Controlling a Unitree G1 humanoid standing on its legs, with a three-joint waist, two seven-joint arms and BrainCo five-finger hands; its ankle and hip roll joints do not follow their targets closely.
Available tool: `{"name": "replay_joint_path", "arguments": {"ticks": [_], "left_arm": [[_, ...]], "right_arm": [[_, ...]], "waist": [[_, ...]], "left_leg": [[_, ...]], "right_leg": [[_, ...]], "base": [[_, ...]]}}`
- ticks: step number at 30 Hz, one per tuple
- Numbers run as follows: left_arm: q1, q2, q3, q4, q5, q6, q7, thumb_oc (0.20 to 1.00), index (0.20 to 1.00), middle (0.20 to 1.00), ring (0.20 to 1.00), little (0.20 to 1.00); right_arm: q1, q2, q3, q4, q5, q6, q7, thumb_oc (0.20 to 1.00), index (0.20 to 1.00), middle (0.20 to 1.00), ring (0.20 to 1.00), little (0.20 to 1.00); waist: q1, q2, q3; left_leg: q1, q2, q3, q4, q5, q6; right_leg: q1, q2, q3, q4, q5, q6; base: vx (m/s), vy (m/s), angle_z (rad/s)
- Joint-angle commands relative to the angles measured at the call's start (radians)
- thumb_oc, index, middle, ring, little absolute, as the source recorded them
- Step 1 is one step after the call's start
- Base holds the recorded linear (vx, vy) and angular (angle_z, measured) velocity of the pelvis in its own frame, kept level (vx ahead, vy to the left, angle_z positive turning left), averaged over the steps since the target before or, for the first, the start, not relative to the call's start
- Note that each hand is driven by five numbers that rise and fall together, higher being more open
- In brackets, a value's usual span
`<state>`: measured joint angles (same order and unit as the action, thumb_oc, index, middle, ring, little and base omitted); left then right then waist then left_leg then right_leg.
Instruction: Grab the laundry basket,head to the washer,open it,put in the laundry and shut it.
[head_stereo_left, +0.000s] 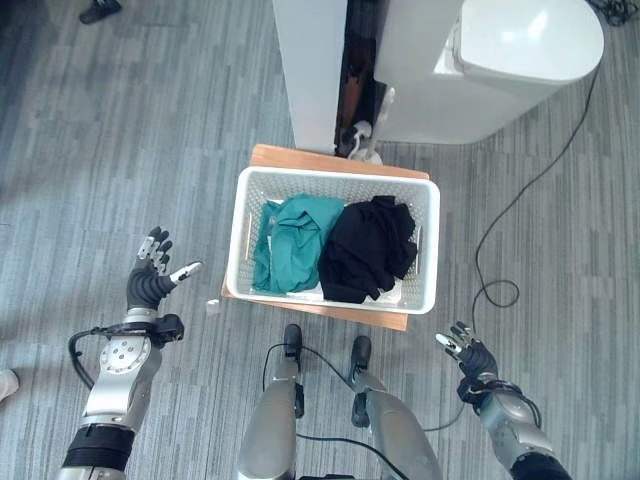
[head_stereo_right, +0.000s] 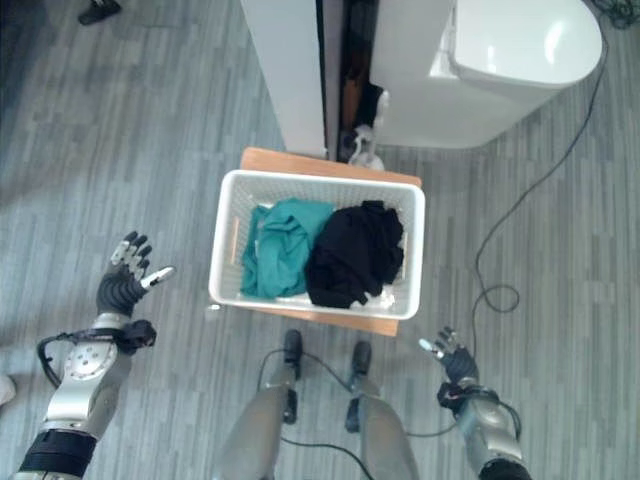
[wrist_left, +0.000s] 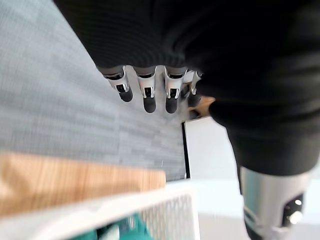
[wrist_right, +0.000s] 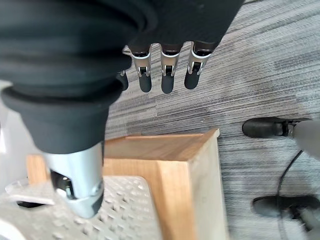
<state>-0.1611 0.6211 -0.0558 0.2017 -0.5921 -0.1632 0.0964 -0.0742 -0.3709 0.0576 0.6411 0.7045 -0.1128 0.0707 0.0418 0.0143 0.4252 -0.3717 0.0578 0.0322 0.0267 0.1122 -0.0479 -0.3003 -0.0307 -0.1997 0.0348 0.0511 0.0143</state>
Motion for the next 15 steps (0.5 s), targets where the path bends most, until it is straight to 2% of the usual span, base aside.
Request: {"name": "replay_joint_path", "arguments": {"ticks": [1,3,4,5,6,8,11,13,15], "left_arm": [[-0.025,0.11,-0.034,-0.022,-0.124,0.003,-0.009,1.0,1.0,1.0,1.0,1.0],[-0.071,0.182,-0.081,-0.03,-0.114,0.025,-0.02,1.0,1.0,1.0,1.0,1.0],[-0.072,0.182,-0.082,-0.03,-0.114,0.025,-0.02,1.0,1.0,1.0,1.0,1.0],[-0.093,0.219,-0.104,-0.033,-0.104,0.036,-0.029,1.0,1.0,1.0,1.0,1.0],[-0.126,0.306,-0.152,-0.058,-0.074,0.065,-0.057,1.0,1.0,1.0,1.0,1.0],[-0.143,0.351,-0.162,-0.073,-0.037,0.078,-0.066,1.0,1.0,1.0,1.0,1.0],[-0.177,0.378,-0.167,-0.067,0.01,0.093,-0.069,1.0,1.0,1.0,1.0,1.0],[-0.232,0.402,-0.152,-0.055,0.168,0.1,-0.063,1.0,1.0,1.0,1.0,1.0],[-0.237,0.39,-0.137,-0.049,0.218,0.105,-0.059,1.0,1.0,1.0,1.0,1.0]], "right_arm": [[0.041,-0.02,0.02,-0.082,0.102,-0.036,0.019,1.0,1.0,1.0,1.0,1.0],[0.046,-0.023,0.022,-0.086,0.112,-0.036,0.022,1.0,1.0,1.0,1.0,1.0],[0.046,-0.023,0.021,-0.086,0.112,-0.036,0.022,1.0,1.0,1.0,1.0,1.0],[0.049,-0.024,0.023,-0.084,0.111,-0.034,0.021,1.0,1.0,1.0,1.0,1.0],[0.059,-0.023,0.029,-0.089,0.109,-0.028,0.029,1.0,1.0,1.0,1.0,1.0],[0.062,-0.018,0.035,-0.086,0.112,-0.027,0.034,1.0,1.0,1.0,1.0,1.0],[0.066,-0.008,0.041,-0.089,0.122,-0.024,0.04,1.0,1.0,1.0,1.0,1.0],[0.072,0.011,0.045,-0.087,0.13,-0.022,0.059,1.0,1.0,1.0,1.0,1.0],[0.073,0.017,0.048,-0.092,0.131,-0.02,0.063,1.0,1.0,1.0,1.0,1.0]], "waist": [[-0.011,-0.027,-0.062],[-0.017,-0.023,-0.057],[-0.016,-0.024,-0.057],[-0.02,-0.022,-0.058],[-0.025,-0.018,-0.06],[-0.026,-0.015,-0.061],[-0.028,-0.011,-0.058],[-0.028,-0.007,-0.058],[-0.029,-0.008,-0.056]], "left_leg": [[-0.101,0.077,-0.008,0.095,-0.001,-0.051],[-0.112,0.076,-0.008,0.089,0.008,-0.054],[-0.112,0.076,-0.008,0.089,0.008,-0.054],[-0.116,0.077,-0.007,0.085,0.011,-0.055],[-0.124,0.075,-0.007,0.081,0.016,-0.057],[-0.132,0.073,-0.007,0.083,0.017,-0.059],[-0.136,0.073,-0.008,0.085,0.017,-0.061],[-0.132,0.071,-0.007,0.082,0.013,-0.063],[-0.133,0.072,-0.006,0.083,0.012,-0.064]], "right_leg": [[-0.033,-0.164,0.001,0.009,0.011,0.111],[-0.043,-0.166,-0.001,0.005,0.019,0.115],[-0.044,-0.166,-0.001,0.005,0.019,0.115],[-0.047,-0.168,-0.004,0.002,0.023,0.117],[-0.056,-0.171,-0.006,-0.002,0.029,0.119],[-0.065,-0.173,-0.005,0.002,0.028,0.118],[-0.077,-0.174,0.001,0.013,0.025,0.116],[-0.087,-0.173,0.005,0.022,0.021,0.117],[-0.089,-0.173,0.007,0.024,0.02,0.117]], "base": [[-0.05,-0.004,0.06],[-0.04,-0.004,0.14],[-0.01,-0.009,0.13],[-0.01,-0.02,0.08],[-0.01,-0.034,0.05],[-0.01,-0.034,0.04],[0.0,0.0,0.0],[0.0,-0.032,0.02],[0.0,0.0,0.0]]}}
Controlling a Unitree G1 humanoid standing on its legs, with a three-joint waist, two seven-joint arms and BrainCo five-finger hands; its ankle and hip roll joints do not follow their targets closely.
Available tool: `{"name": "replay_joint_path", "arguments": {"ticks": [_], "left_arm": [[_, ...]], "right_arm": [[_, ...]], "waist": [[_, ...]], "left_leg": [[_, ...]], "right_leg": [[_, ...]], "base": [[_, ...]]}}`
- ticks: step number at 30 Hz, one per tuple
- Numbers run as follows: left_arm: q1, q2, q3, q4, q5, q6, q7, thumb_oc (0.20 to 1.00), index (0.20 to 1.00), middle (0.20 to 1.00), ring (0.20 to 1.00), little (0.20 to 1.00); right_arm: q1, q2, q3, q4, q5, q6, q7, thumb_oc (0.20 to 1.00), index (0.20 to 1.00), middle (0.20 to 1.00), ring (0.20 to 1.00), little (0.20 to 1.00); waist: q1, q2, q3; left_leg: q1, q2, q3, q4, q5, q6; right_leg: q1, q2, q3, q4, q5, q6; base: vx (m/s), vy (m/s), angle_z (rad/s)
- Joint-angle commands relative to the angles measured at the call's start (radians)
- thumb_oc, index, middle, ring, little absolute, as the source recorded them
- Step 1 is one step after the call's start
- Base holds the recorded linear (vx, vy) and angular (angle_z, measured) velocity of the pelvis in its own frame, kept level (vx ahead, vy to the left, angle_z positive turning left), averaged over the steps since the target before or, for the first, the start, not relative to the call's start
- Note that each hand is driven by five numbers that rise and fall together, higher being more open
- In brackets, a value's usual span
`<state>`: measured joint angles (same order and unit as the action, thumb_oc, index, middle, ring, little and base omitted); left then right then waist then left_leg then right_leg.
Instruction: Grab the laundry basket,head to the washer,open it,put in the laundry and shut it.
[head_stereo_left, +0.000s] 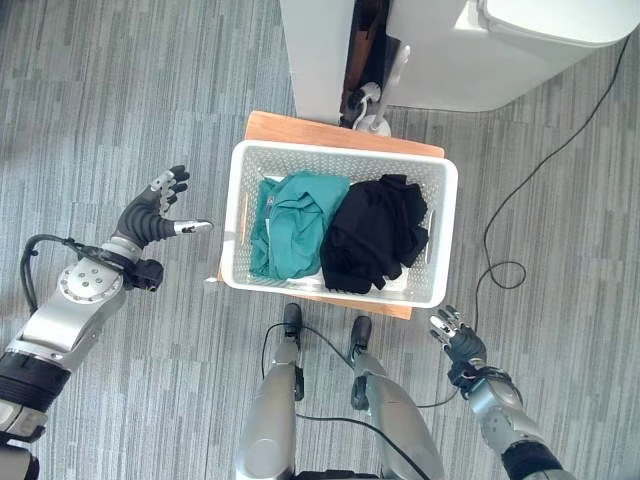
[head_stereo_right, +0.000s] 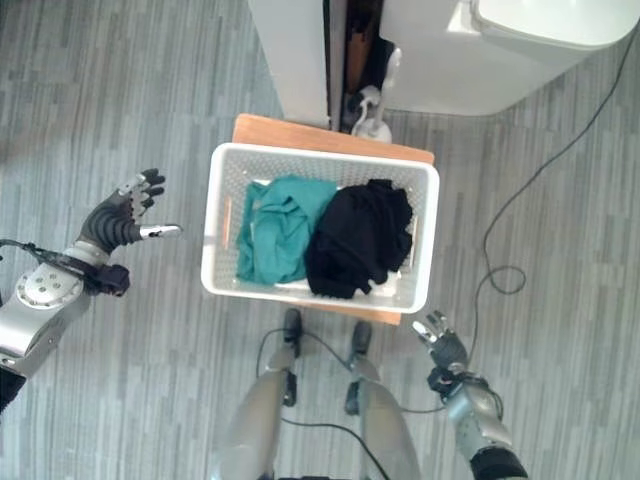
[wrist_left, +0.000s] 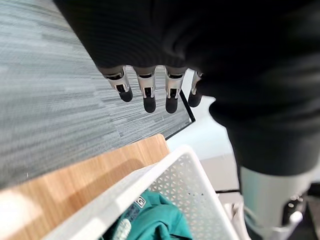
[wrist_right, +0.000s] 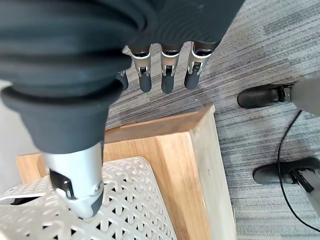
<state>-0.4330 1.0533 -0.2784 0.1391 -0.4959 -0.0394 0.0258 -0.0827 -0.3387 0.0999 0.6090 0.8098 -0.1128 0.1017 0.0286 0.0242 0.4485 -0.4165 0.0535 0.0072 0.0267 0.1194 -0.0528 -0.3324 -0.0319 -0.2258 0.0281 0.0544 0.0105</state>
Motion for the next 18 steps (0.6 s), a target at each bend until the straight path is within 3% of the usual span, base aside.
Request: {"name": "replay_joint_path", "arguments": {"ticks": [1,3,5,9,18], "left_arm": [[0.019,-0.086,0.108,0.031,0.212,-0.014,0.018,1.0,1.0,1.0,1.0,1.0],[0.011,-0.109,0.114,0.043,0.254,-0.006,0.023,1.0,1.0,1.0,1.0,1.0],[-0.01,-0.195,0.135,0.094,0.353,0.009,0.052,1.0,1.0,1.0,1.0,1.0],[-0.064,-0.286,0.135,0.191,0.401,0.029,0.109,1.0,1.0,1.0,1.0,1.0],[-0.123,-0.415,0.11,0.295,0.259,0.021,0.154,1.0,1.0,1.0,1.0,1.0]], "right_arm": [[0.085,-0.002,0.004,-0.072,0.034,-0.021,0.045,1.0,1.0,1.0,1.0,1.0],[0.085,0.0,0.003,-0.078,0.037,-0.021,0.046,1.0,1.0,1.0,1.0,1.0],[0.087,0.011,0.0,-0.093,0.046,-0.024,0.054,1.0,1.0,1.0,1.0,1.0],[0.081,0.012,0.0,-0.105,0.024,-0.026,0.036,1.0,1.0,1.0,1.0,1.0],[0.067,0.004,0.011,-0.127,-0.002,-0.028,0.004,1.0,1.0,1.0,1.0,1.0]], "waist": [[-0.018,-0.02,-0.076],[-0.018,-0.021,-0.073],[-0.026,-0.028,-0.065],[-0.041,-0.034,-0.056],[-0.061,-0.037,-0.052]], "left_leg": [[-0.088,0.077,0.021,0.082,0.001,-0.059],[-0.089,0.078,0.023,0.083,0.0,-0.059],[-0.093,0.081,0.026,0.087,-0.005,-0.06],[-0.096,0.084,0.03,0.089,-0.009,-0.059],[-0.113,0.083,0.031,0.098,-0.01,-0.056]], "right_leg": [[-0.063,-0.172,0.035,0.032,0.015,0.121],[-0.066,-0.172,0.037,0.033,0.015,0.121],[-0.075,-0.173,0.04,0.036,0.013,0.119],[-0.082,-0.171,0.043,0.039,0.012,0.117],[-0.091,-0.168,0.043,0.03,0.018,0.113]], "base": [[0.0,0.0,0.0],[-0.01,-0.006,-0.02],[-0.03,-0.006,-0.07],[-0.02,-0.003,-0.1],[0.0,0.001,-0.01]]}}
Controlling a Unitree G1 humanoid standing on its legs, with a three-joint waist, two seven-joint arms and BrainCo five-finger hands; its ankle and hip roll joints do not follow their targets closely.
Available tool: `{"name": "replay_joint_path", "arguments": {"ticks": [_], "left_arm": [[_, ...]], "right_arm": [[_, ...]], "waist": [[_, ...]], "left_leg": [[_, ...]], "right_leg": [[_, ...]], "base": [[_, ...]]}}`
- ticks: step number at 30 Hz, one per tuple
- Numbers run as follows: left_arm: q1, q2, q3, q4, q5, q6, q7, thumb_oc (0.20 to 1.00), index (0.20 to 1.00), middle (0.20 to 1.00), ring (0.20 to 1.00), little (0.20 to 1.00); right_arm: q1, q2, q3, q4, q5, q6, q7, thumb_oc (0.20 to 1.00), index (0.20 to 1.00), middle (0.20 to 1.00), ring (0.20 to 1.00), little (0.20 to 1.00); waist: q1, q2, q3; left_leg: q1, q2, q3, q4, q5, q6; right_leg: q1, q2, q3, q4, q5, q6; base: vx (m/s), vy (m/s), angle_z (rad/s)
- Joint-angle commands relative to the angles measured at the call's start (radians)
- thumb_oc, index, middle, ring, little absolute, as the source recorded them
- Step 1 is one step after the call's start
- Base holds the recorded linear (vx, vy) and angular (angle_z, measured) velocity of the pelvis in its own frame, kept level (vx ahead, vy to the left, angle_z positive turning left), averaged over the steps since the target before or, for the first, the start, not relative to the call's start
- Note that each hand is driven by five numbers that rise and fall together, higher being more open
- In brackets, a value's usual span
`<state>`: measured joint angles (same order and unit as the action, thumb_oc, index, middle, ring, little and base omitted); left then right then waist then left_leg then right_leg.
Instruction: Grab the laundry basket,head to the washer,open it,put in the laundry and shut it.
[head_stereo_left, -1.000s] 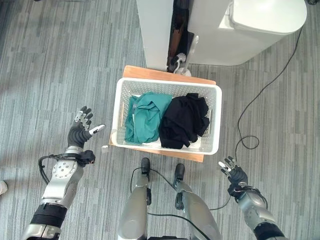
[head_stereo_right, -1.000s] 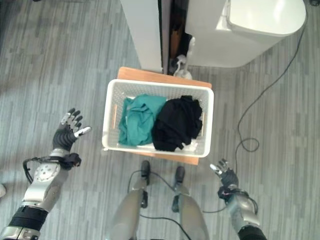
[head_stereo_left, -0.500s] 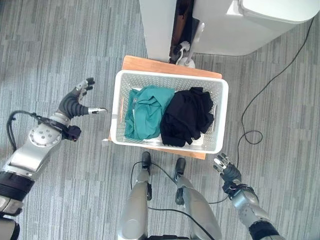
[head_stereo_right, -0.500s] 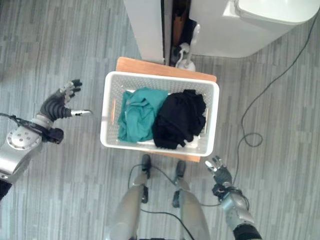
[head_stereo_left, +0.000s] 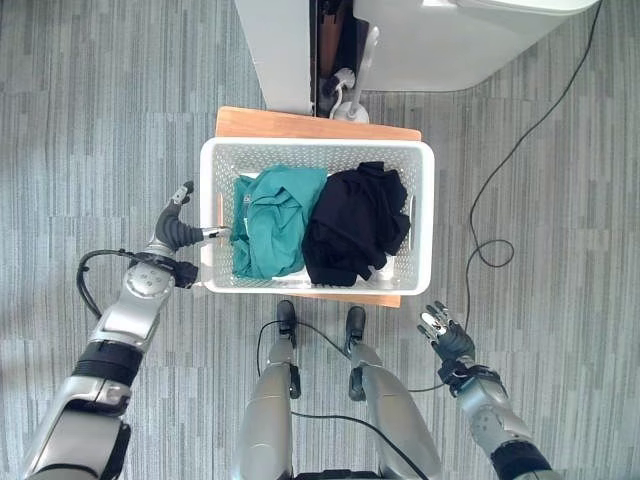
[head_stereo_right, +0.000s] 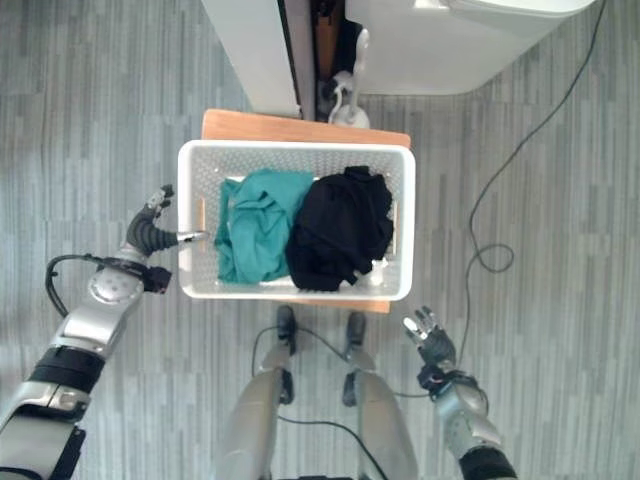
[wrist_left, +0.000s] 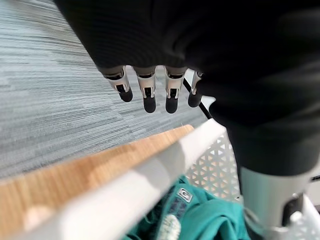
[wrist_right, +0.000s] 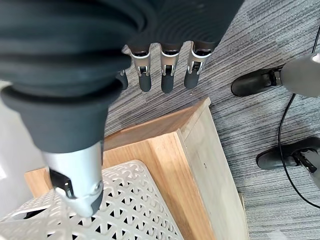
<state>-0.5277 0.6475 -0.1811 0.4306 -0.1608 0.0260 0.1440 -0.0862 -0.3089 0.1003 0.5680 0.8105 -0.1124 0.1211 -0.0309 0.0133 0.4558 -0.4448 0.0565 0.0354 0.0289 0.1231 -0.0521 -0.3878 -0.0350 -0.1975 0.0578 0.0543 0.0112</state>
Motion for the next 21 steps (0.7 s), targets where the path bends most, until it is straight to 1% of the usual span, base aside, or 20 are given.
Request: {"name": "replay_joint_path", "arguments": {"ticks": [1,4,6,8,11,21], "left_arm": [[-0.029,-0.009,0.013,0.004,-0.076,-0.044,0.036,1.0,1.0,1.0,1.0,1.0],[-0.061,-0.04,-0.03,0.012,-0.157,-0.061,0.047,1.0,1.0,1.0,1.0,1.0],[-0.062,-0.04,-0.03,0.013,-0.157,-0.061,0.047,1.0,1.0,1.0,1.0,1.0],[-0.082,-0.04,-0.052,0.019,-0.159,-0.062,0.047,1.0,1.0,1.0,1.0,1.0],[-0.122,-0.026,-0.084,0.044,-0.146,-0.053,0.045,1.0,1.0,1.0,1.0,1.0],[-0.214,0.01,-0.12,0.161,-0.061,-0.023,0.057,1.0,1.0,1.0,1.0,1.0]], "right_arm": [[0.071,-0.026,0.01,-0.086,-0.003,-0.028,-0.016,1.0,1.0,1.0,1.0,1.0],[0.067,-0.031,0.018,-0.085,0.0,-0.028,-0.03,1.0,1.0,1.0,1.0,1.0],[0.067,-0.031,0.017,-0.085,0.0,-0.028,-0.03,1.0,1.0,1.0,1.0,1.0],[0.064,-0.029,0.012,-0.087,0.011,-0.033,-0.033,1.0,1.0,1.0,1.0,1.0],[0.068,-0.031,0.006,-0.096,0.021,-0.037,-0.034,1.0,1.0,1.0,1.0,1.0],[0.067,-0.042,0.004,-0.117,0.025,-0.041,-0.036,1.0,1.0,1.0,1.0,1.0]], "waist": [[-0.001,-0.026,-0.059],[-0.008,-0.026,-0.059],[-0.008,-0.026,-0.059],[-0.011,-0.025,-0.06],[-0.017,-0.027,-0.062],[-0.027,-0.035,-0.051]], "left_leg": [[-0.085,0.081,0.003,0.096,-0.013,-0.056],[-0.088,0.079,-0.001,0.098,-0.012,-0.055],[-0.088,0.079,-0.001,0.098,-0.012,-0.056],[-0.088,0.079,-0.001,0.097,-0.011,-0.055],[-0.096,0.08,-0.002,0.097,-0.011,-0.055],[-0.105,0.081,-0.001,0.107,-0.015,-0.051]], "right_leg": [[-0.036,-0.165,0.015,0.0,0.018,0.112],[-0.036,-0.163,0.018,-0.004,0.021,0.109],[-0.036,-0.163,0.018,-0.004,0.021,0.109],[-0.038,-0.161,0.02,-0.003,0.022,0.109],[-0.048,-0.158,0.024,-0.003,0.025,0.11],[-0.066,-0.157,0.033,0.01,0.025,0.112]], "base": [[0.0,0.0,0.0],[0.0,0.0,0.0],[0.0,0.0,0.0],[0.0,0.0,0.0],[0.0,0.0,0.0],[-0.01,-0.001,-0.03]]}}
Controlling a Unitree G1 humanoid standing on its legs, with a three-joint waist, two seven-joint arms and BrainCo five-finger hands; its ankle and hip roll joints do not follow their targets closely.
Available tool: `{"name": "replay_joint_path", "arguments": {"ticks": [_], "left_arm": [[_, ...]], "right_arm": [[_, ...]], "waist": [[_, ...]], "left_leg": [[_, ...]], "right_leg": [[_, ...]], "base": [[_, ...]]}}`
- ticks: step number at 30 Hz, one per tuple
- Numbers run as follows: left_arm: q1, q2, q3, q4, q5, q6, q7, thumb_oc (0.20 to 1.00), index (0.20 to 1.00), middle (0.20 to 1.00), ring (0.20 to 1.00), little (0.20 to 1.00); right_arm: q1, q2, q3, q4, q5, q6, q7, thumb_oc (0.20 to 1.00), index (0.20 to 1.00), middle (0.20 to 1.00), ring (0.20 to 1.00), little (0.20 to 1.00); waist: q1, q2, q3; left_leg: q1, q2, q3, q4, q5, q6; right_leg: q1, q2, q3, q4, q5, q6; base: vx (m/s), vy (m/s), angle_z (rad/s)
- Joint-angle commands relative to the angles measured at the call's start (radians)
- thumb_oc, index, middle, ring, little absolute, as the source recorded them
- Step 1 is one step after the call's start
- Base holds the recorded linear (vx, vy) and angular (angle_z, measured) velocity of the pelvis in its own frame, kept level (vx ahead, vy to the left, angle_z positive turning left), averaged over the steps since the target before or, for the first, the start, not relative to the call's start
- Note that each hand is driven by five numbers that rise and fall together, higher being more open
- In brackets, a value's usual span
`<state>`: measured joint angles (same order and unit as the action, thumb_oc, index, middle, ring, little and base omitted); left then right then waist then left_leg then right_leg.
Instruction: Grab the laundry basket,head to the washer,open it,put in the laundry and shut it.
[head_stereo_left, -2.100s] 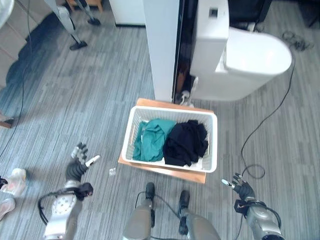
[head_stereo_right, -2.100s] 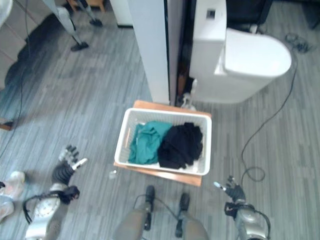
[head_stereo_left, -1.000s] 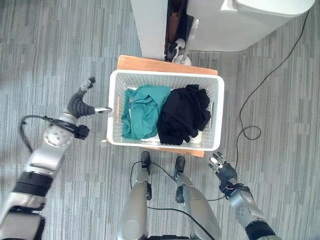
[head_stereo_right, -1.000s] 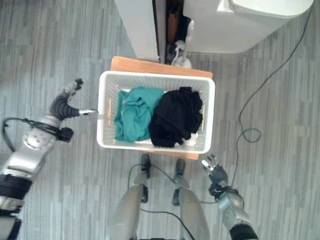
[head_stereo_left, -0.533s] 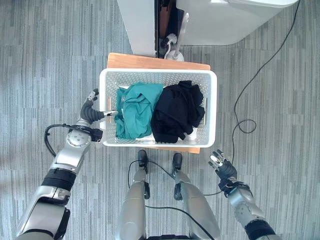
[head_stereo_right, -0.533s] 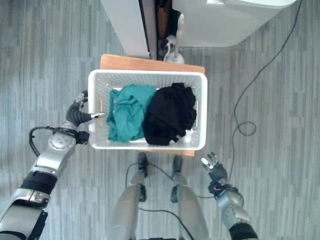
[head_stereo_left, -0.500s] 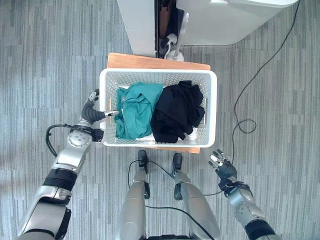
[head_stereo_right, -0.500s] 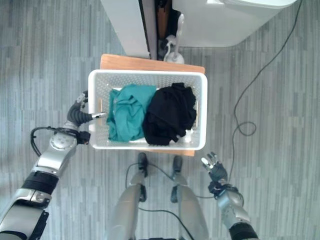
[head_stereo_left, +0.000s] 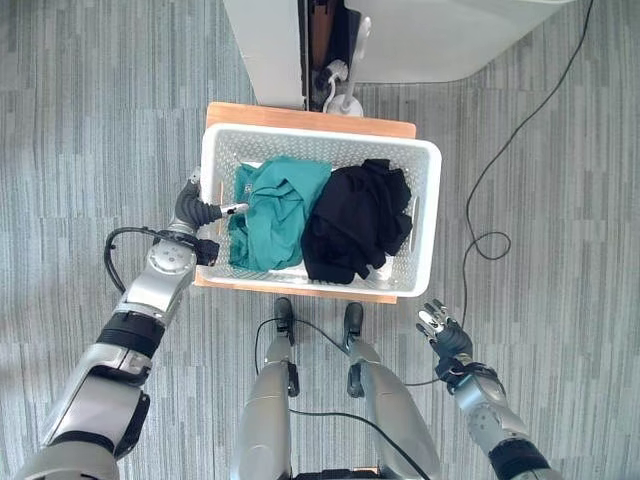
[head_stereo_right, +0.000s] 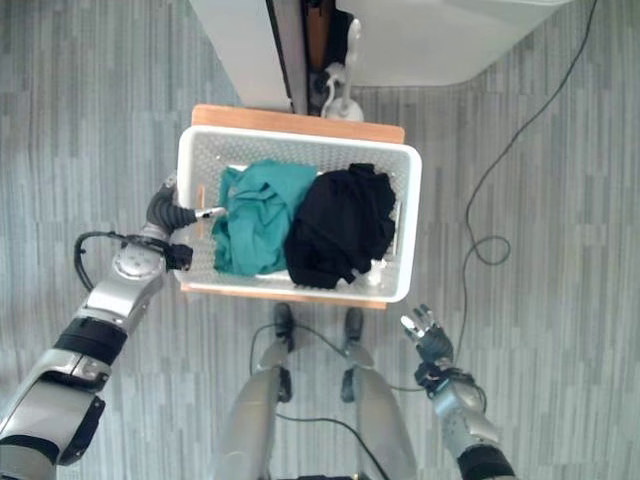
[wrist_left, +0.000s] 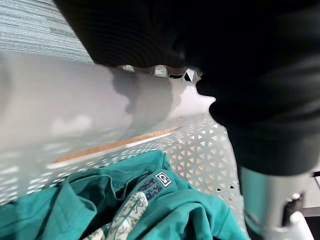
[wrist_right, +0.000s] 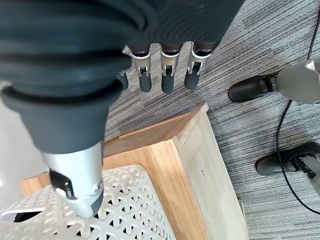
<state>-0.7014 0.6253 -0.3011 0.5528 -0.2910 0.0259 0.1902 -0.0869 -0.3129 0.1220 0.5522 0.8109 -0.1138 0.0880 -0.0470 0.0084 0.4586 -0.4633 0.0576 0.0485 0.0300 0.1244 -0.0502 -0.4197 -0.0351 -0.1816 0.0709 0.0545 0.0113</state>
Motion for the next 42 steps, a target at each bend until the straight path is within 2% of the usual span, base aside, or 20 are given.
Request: {"name": "replay_joint_path", "arguments": {"ticks": [1,7,10,17,22,25,33,42], "left_arm": [[-0.041,0.032,0.0,0.039,0.069,-0.023,0.011,1.0,1.0,1.0,1.0,1.0],[-0.054,0.056,0.0,0.092,0.125,0.003,0.012,1.0,1.0,1.0,1.0,1.0],[-0.038,0.057,0.031,0.099,0.159,0.022,0.016,1.0,1.0,1.0,1.0,1.0],[-0.012,0.064,0.063,0.088,0.19,0.032,0.039,1.0,1.0,1.0,1.0,1.0],[0.007,0.069,0.065,0.056,0.209,0.034,0.042,1.0,1.0,1.0,1.0,1.0],[0.006,0.067,0.056,0.051,0.206,0.035,0.044,1.0,1.0,1.0,1.0,1.0],[-0.009,0.046,0.032,0.033,0.19,0.031,0.047,1.0,1.0,1.0,1.0,1.0],[-0.041,0.035,0.014,0.032,0.199,0.028,0.055,1.0,1.0,1.0,1.0,1.0]], "right_arm": [[0.068,-0.038,-0.018,-0.102,0.024,-0.039,-0.003,1.0,1.0,1.0,1.0,1.0],[0.057,-0.057,-0.065,-0.156,0.001,-0.053,-0.035,1.0,1.0,1.0,1.0,1.0],[0.019,-0.085,-0.152,-0.241,-0.049,-0.08,-0.106,1.0,1.0,1.0,1.0,1.0],[-0.086,-0.168,-0.237,-0.365,-0.146,-0.111,-0.227,1.0,1.0,1.0,1.0,1.0],[-0.103,-0.196,-0.228,-0.386,-0.187,-0.084,-0.244,1.0,1.0,1.0,1.0,1.0],[-0.132,-0.218,-0.163,-0.349,-0.245,-0.013,-0.241,1.0,1.0,1.0,1.0,1.0],[-0.181,-0.171,-0.084,-0.29,-0.232,-0.007,-0.244,1.0,1.0,1.0,1.0,1.0],[-0.246,-0.165,-0.049,-0.273,-0.272,-0.01,-0.273,1.0,1.0,1.0,1.0,1.0]], "waist": [[-0.01,-0.03,-0.054],[-0.015,-0.04,-0.047],[-0.017,-0.048,-0.045],[-0.01,-0.048,-0.048],[-0.008,-0.05,-0.054],[0.002,-0.048,-0.056],[0.021,-0.037,-0.042],[0.034,-0.029,-0.039]], "left_leg": [[-0.087,0.08,-0.014,0.106,-0.016,-0.053],[-0.092,0.081,-0.019,0.114,-0.026,-0.047],[-0.103,0.082,-0.022,0.139,-0.045,-0.041],[-0.106,0.081,-0.028,0.162,-0.068,-0.036],[-0.106,0.08,-0.028,0.161,-0.071,-0.036],[-0.106,0.078,-0.032,0.154,-0.067,-0.037],[-0.116,0.066,-0.038,0.148,-0.058,-0.036],[-0.125,0.057,-0.04,0.14,-0.054,-0.034]], "right_leg": [[-0.034,-0.157,0.017,-0.003,0.025,0.111],[-0.049,-0.152,0.029,0.001,0.027,0.116],[-0.058,-0.148,0.038,0.009,0.026,0.115],[-0.056,-0.146,0.047,0.016,0.021,0.109],[-0.057,-0.145,0.05,0.015,0.021,0.107],[-0.058,-0.146,0.05,0.015,0.021,0.105],[-0.06,-0.152,0.042,0.014,0.022,0.105],[-0.066,-0.164,0.032,0.017,0.025,0.109]], "base": [[-0.01,0.008,-0.04],[0.0,0.005,-0.04],[-0.01,0.006,-0.07],[0.01,0.016,-0.06],[0.0,0.0,0.0],[0.0,0.0,0.0],[0.0,0.003,0.0],[0.0,0.001,0.0]]}}
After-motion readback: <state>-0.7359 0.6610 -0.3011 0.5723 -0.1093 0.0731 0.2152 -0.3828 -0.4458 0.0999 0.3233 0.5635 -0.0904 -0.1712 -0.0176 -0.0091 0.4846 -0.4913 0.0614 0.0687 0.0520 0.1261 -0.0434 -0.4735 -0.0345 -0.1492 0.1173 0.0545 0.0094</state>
